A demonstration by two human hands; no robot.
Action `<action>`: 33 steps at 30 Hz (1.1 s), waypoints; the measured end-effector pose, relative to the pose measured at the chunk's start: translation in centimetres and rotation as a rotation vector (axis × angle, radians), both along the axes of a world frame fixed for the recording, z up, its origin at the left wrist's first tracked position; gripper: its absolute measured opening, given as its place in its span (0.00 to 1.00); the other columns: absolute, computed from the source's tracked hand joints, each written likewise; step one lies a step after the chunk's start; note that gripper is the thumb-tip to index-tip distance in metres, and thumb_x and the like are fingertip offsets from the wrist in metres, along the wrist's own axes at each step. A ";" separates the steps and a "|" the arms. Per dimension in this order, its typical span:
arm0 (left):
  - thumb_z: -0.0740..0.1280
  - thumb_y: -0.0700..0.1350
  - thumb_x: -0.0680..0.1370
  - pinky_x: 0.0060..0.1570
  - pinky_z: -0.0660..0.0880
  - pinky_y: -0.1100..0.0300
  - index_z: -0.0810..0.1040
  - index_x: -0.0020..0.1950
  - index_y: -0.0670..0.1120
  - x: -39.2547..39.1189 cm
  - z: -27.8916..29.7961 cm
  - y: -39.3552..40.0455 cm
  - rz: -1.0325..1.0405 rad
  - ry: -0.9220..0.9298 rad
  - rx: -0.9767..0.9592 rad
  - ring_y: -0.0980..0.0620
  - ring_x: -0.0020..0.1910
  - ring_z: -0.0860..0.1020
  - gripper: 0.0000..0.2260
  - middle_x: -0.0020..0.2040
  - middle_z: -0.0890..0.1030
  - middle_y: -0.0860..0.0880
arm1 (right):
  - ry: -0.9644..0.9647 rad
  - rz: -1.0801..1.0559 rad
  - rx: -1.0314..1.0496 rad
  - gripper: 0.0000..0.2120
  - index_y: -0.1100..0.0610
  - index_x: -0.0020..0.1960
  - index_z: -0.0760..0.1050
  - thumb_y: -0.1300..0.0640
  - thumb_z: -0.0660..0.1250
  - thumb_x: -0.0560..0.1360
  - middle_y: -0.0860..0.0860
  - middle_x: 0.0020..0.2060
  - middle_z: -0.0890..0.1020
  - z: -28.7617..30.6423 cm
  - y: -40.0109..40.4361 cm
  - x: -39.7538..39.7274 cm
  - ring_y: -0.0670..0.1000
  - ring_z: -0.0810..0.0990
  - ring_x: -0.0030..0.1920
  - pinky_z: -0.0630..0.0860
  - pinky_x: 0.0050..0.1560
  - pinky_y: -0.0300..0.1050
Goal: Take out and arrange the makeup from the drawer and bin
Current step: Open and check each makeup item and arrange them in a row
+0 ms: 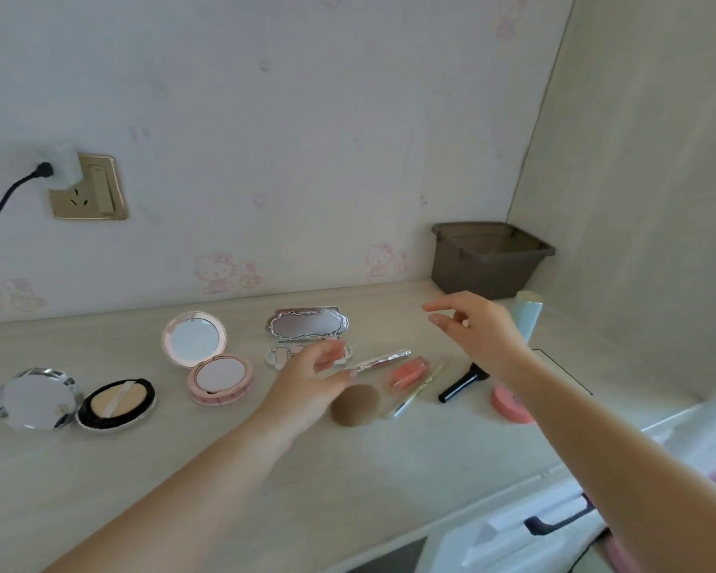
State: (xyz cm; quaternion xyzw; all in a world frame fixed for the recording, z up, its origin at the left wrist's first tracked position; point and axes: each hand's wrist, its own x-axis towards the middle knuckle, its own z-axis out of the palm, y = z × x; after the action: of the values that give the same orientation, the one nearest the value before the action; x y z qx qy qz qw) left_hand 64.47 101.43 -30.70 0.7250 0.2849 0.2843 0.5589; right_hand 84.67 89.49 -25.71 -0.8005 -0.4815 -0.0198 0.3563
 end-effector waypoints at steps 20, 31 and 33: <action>0.68 0.37 0.75 0.45 0.70 0.79 0.78 0.57 0.44 10.8 -0.4 -5.8 -0.166 0.050 0.157 0.57 0.49 0.77 0.11 0.52 0.79 0.51 | 0.139 -0.494 -0.280 0.22 0.49 0.65 0.72 0.46 0.68 0.73 0.52 0.67 0.70 -6.6 -11.4 9.8 0.55 0.75 0.60 0.69 0.52 0.43; 0.69 0.39 0.75 0.60 0.71 0.63 0.78 0.54 0.49 12.0 -0.6 -6.3 -0.181 0.065 0.160 0.55 0.54 0.77 0.10 0.52 0.79 0.54 | 0.090 -0.499 -0.408 0.33 0.51 0.71 0.62 0.44 0.68 0.71 0.55 0.64 0.72 -6.7 -10.0 9.8 0.56 0.74 0.60 0.72 0.52 0.46; 0.68 0.39 0.75 0.58 0.71 0.66 0.78 0.55 0.48 11.7 -0.5 -6.3 -0.188 0.041 0.158 0.56 0.53 0.77 0.10 0.51 0.79 0.53 | 0.090 -0.521 -0.389 0.31 0.50 0.70 0.63 0.44 0.67 0.70 0.55 0.63 0.73 -6.4 -11.0 9.4 0.57 0.75 0.59 0.72 0.52 0.46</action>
State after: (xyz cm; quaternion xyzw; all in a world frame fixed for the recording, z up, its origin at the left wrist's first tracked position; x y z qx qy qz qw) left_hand 76.20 95.10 -31.18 0.7960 0.2037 0.2373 0.5183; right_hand 94.05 78.45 -32.10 -0.9500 -0.2390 0.0174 0.2003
